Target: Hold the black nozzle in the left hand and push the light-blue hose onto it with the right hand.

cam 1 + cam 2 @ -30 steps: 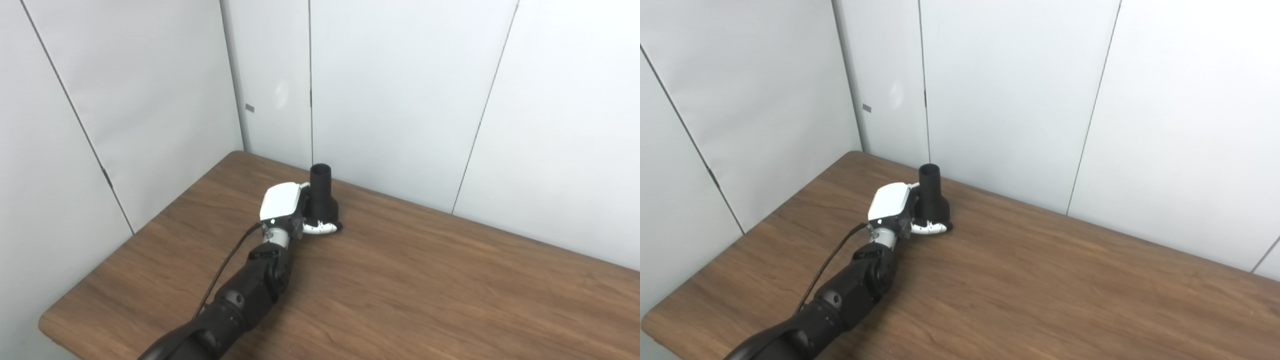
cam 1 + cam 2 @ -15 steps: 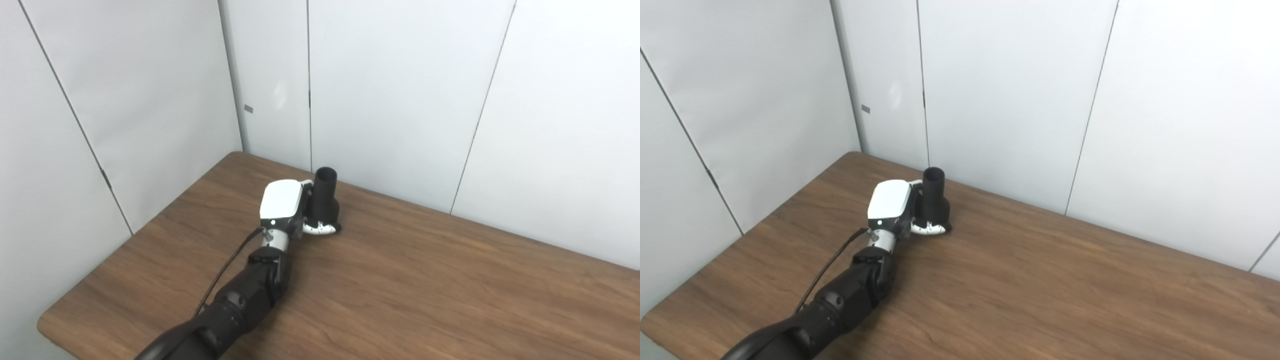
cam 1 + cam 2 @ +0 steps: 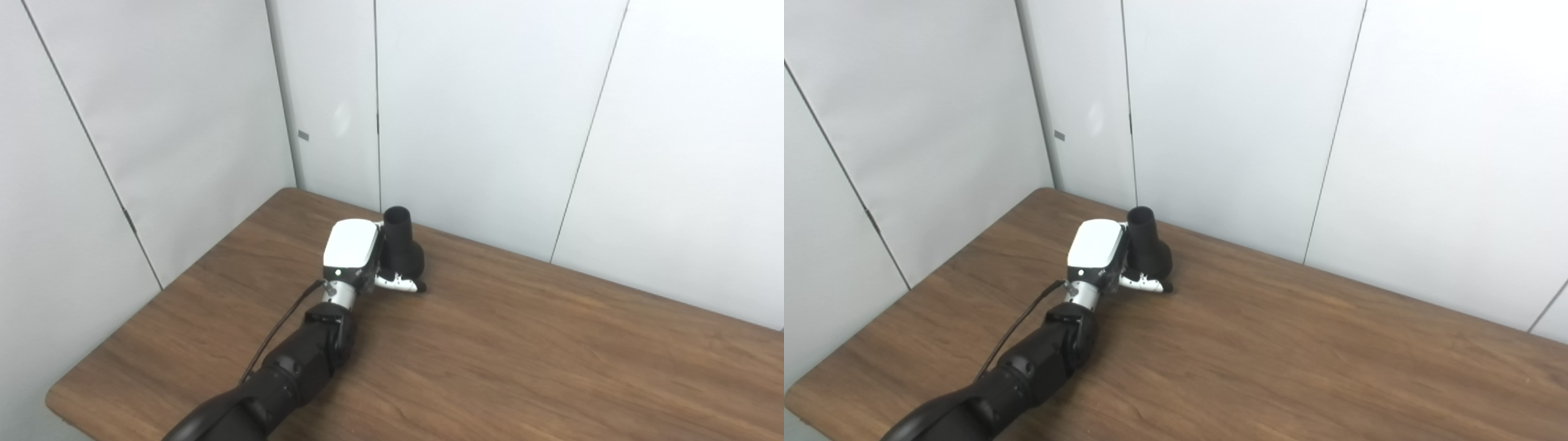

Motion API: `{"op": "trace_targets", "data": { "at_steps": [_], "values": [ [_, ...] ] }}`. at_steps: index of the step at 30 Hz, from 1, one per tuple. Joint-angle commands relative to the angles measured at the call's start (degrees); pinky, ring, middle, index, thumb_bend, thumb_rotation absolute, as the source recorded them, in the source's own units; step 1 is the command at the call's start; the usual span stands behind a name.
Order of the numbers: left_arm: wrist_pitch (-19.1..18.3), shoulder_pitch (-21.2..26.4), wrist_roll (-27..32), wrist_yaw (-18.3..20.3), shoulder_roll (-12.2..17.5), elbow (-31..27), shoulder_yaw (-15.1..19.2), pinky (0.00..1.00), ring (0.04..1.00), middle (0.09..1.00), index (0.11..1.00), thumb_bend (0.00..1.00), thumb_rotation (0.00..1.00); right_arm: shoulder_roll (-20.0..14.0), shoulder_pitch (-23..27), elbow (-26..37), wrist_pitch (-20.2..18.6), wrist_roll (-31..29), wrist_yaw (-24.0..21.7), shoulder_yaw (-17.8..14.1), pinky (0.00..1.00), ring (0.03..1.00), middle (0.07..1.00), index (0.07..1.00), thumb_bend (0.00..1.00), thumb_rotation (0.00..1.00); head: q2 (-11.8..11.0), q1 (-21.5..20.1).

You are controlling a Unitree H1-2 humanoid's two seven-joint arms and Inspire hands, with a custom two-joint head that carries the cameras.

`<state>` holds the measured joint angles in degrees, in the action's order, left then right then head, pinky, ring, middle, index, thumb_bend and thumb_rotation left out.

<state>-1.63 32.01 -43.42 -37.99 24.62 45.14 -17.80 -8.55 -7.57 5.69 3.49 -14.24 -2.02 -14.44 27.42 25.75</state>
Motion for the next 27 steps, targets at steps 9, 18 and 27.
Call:
{"op": "trace_targets", "data": {
  "at_steps": [9,18,27],
  "values": [
    [2.66,-4.20,-1.77,-2.82,-0.01,-0.25,-1.77,0.27,0.346,0.412,0.507,0.52,0.00,0.24,-0.18,1.08,0.76,0.11,0.08,0.10,0.39,0.524,0.561,0.487,0.51,0.17,0.04,-0.44],
    [7.52,-9.46,-1.00,5.75,0.03,-10.79,-3.01,0.28,0.364,0.463,0.495,0.52,0.00,0.47,-0.37,1.74,0.47,-0.05,0.07,0.39,0.39,0.519,0.558,0.486,0.51,0.17,0.39,-1.10],
    [17.81,-10.86,6.42,21.69,1.69,-16.27,-2.87,0.30,0.364,0.462,0.489,0.52,0.00,1.23,-0.64,2.80,-0.51,0.74,0.80,0.89,0.38,0.514,0.556,0.487,0.51,0.17,0.93,-3.64]
  ]
}}
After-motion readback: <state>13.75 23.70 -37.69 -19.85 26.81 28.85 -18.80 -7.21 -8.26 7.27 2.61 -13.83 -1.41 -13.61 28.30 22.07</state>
